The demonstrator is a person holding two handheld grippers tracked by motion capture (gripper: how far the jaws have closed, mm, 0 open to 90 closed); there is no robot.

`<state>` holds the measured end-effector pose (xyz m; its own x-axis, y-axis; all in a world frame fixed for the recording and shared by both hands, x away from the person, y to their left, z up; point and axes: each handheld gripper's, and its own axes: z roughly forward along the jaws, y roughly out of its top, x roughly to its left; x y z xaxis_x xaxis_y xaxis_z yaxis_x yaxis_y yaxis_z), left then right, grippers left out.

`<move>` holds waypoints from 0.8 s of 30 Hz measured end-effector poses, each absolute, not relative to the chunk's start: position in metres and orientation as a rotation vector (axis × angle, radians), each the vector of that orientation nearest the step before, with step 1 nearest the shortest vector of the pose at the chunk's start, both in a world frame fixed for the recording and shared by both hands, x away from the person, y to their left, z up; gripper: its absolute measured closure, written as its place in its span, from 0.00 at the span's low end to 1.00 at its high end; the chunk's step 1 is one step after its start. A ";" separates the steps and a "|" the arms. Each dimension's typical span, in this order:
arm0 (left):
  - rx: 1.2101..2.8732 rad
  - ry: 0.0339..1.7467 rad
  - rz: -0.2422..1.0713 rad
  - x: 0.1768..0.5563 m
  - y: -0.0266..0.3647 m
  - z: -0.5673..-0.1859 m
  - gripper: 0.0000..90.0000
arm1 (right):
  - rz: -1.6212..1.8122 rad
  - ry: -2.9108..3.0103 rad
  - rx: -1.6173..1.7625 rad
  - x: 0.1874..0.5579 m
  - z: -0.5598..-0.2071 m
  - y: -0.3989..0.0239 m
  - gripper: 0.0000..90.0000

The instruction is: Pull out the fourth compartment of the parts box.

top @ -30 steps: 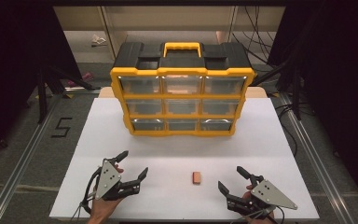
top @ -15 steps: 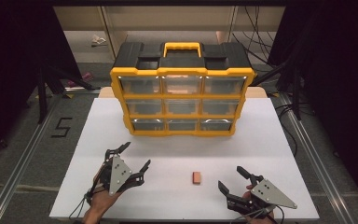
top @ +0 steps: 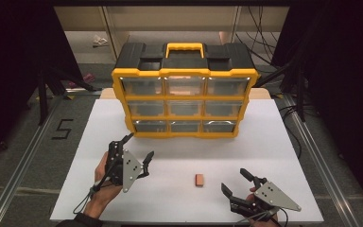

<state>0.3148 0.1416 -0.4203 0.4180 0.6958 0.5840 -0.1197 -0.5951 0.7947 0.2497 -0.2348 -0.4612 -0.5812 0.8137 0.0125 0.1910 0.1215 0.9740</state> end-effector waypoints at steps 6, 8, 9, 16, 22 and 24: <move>1.872 0.452 1.329 0.317 0.141 -0.415 0.22 | 1.489 1.864 0.975 0.250 -0.461 -0.234 0.23; 1.876 0.438 1.353 0.318 0.141 -0.413 0.22 | 1.489 1.865 0.975 0.250 -0.461 -0.234 0.24; 1.878 0.431 1.362 0.319 0.141 -0.412 0.22 | 1.489 1.865 0.976 0.250 -0.461 -0.234 0.24; 1.910 0.359 1.460 0.325 0.138 -0.405 0.23 | 1.484 1.871 0.977 0.250 -0.462 -0.234 0.24; 1.928 0.318 1.512 0.332 0.137 -0.400 0.24 | 1.475 1.878 0.979 0.250 -0.462 -0.234 0.24; 1.942 0.298 1.531 0.335 0.136 -0.400 0.24 | 1.470 1.882 0.980 0.250 -0.462 -0.234 0.24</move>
